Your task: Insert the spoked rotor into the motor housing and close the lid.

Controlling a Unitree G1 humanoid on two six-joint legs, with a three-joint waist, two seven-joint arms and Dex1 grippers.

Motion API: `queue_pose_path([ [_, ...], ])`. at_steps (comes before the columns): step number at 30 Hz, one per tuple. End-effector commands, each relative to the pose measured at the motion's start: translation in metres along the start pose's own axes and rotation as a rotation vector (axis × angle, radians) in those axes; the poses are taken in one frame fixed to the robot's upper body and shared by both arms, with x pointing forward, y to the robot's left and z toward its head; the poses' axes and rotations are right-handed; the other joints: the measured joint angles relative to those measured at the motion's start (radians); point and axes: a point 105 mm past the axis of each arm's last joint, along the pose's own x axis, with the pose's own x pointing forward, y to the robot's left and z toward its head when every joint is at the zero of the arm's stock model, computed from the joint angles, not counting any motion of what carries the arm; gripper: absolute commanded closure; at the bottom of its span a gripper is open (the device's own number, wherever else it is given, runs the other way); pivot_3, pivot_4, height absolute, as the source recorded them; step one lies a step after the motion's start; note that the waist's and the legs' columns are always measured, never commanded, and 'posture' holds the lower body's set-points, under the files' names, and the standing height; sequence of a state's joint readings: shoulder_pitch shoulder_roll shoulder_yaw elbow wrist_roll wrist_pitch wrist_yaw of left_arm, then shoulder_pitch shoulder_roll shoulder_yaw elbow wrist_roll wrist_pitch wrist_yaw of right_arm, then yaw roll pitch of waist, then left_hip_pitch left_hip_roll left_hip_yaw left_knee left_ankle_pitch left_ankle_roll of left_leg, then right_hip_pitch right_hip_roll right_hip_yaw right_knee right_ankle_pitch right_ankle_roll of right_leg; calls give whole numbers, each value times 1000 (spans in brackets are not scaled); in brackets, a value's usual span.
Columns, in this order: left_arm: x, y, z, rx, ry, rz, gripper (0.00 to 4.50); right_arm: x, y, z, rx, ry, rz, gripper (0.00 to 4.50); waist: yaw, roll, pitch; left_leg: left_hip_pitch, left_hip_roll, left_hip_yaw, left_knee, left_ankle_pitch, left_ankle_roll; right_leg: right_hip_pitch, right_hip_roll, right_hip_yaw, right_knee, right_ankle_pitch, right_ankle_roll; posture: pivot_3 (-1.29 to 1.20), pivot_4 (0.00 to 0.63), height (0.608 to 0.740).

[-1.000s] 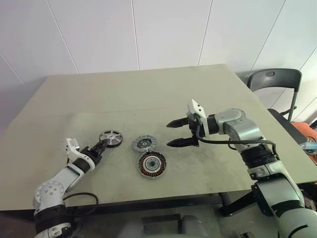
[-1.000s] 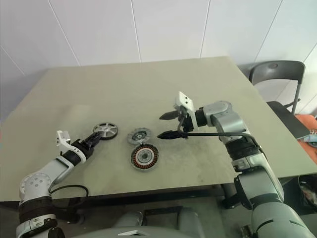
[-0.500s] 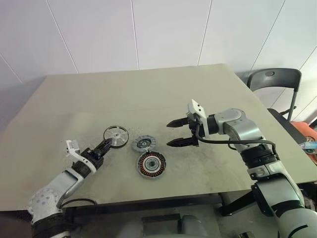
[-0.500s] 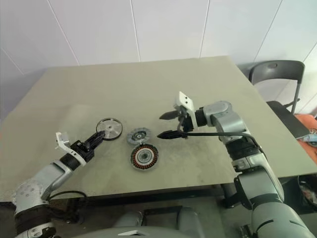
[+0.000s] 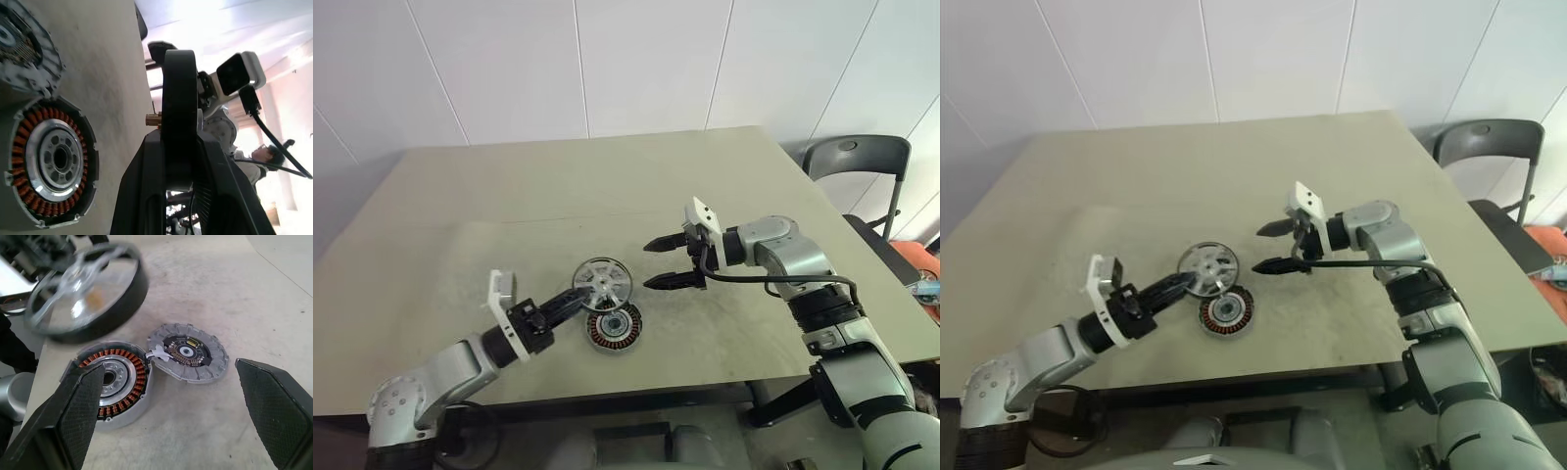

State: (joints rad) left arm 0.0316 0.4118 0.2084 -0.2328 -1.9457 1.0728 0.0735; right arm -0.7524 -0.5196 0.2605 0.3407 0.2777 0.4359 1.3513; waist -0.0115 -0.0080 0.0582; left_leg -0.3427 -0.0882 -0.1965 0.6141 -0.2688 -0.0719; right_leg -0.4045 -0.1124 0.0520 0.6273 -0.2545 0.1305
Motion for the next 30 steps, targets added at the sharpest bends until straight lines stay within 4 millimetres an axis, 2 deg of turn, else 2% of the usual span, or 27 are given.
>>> queue_pose_path([
  [1,4,-2,-1,-12,43,-23,4080,-10,0,8,-39,-21,-12,0,0,0,0,0,0,0,0,0,0,0,0,0,0,0,0,0,0,740],
  [9,6,7,1,-56,46,-12,4080,-43,2,-15,-27,67,-38,0,4,0,0,-1,0,1,1,0,1,0,0,0,-1,0,0,0,0,740],
  [12,8,8,-3,-69,59,-12,4080,-50,1,-19,-26,81,-58,0,-1,0,0,-1,0,1,0,-1,1,0,0,0,-2,0,1,0,0,740],
  [17,10,15,-9,-98,87,6,4080,-48,0,-17,-33,71,-63,0,2,0,0,-1,0,2,1,-1,2,-1,0,1,-2,0,0,0,0,740],
  [22,-2,28,-6,-135,66,54,4080,-45,0,-16,-37,64,-61,0,1,0,0,-1,0,2,1,-1,2,-1,0,1,-2,0,0,0,0,740],
  [25,-7,32,-12,-142,87,71,4080,-44,0,-16,-39,60,-60,0,2,0,0,-1,0,2,0,-1,2,-1,0,1,-2,0,0,0,0,740],
  [30,-5,42,-14,-157,90,81,4080,-41,0,-15,-43,57,-54,0,3,0,0,-2,0,2,1,-1,2,-1,0,1,-3,0,0,0,0,740],
])
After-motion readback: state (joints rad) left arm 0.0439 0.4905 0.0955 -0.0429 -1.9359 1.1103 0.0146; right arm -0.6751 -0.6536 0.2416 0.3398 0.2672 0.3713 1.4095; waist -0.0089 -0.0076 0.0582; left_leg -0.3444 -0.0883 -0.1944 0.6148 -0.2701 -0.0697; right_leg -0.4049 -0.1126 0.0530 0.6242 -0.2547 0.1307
